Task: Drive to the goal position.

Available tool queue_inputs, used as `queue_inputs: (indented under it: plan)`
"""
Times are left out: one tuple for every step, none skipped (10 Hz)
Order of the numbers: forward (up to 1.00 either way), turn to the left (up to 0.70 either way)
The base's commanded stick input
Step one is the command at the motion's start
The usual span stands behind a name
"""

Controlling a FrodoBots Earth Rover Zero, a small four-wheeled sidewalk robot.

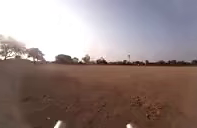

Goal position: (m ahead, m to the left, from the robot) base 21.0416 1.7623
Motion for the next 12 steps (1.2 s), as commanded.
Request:
queue_inputs:
  plan:
    - [0.7,0.0]
    - [0.7,0.0]
    - [0.7,0.0]
    - [0.69,0.0]
    - [0.69,0.0]
    - [0.69,0.0]
    - [0.7,0.0]
    - [0.7,0.0]
    - [0.7,0.0]
    - [0.7,0.0]
    - [0.7,0.0]
    - [0.7,0.0]
